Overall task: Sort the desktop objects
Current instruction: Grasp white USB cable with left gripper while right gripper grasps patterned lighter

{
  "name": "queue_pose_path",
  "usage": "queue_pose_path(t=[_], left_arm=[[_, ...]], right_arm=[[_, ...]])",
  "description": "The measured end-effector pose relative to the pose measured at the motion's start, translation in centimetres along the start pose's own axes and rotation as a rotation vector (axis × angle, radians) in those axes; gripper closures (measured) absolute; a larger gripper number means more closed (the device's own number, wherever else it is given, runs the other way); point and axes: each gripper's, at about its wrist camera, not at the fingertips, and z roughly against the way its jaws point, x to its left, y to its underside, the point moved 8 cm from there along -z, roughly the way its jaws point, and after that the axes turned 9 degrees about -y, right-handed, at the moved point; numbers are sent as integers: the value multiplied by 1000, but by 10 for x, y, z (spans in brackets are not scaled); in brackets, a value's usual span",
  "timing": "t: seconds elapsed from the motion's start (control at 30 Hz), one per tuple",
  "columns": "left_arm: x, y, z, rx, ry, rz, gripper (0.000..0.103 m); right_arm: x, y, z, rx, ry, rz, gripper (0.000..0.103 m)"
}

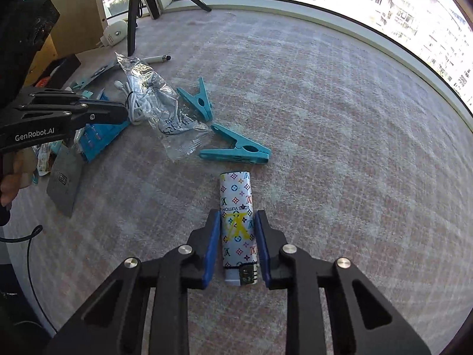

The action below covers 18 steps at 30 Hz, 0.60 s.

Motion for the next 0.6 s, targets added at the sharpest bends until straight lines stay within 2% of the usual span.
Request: queue_pose_path(t=[0.03,0.17,0.3,0.37,0.4,0.47,0.53,0.6], left_arm=[[5,-1,-1,-5,-5,21,53],[18,-7,-3,-13,-19,85,54],[27,-21,-12,-11,-61,88,53],[30,-30,-16,-16,-90,70,55],[30,-31,-18,-6,-75,59,57],[28,-33,-23,15,-45,35,65],[27,-38,-20,-3,-45,-9,82],[17,-37,-13,3,-9,-30,84]], right_arm=[[0,0,0,2,5,2,79],[2,-1,-3,5,21,17,79],[1,-1,-4,-1,11,5,79],[-5,-4,-4,-4,11,1,79],[-6,-4,-4,-5,10,-1,79],[-7,-5,-4,-8,6,-4,79],[-10,-2,0,-12,1,-13,79],[-11,-2,1,-16,-4,-25,79]])
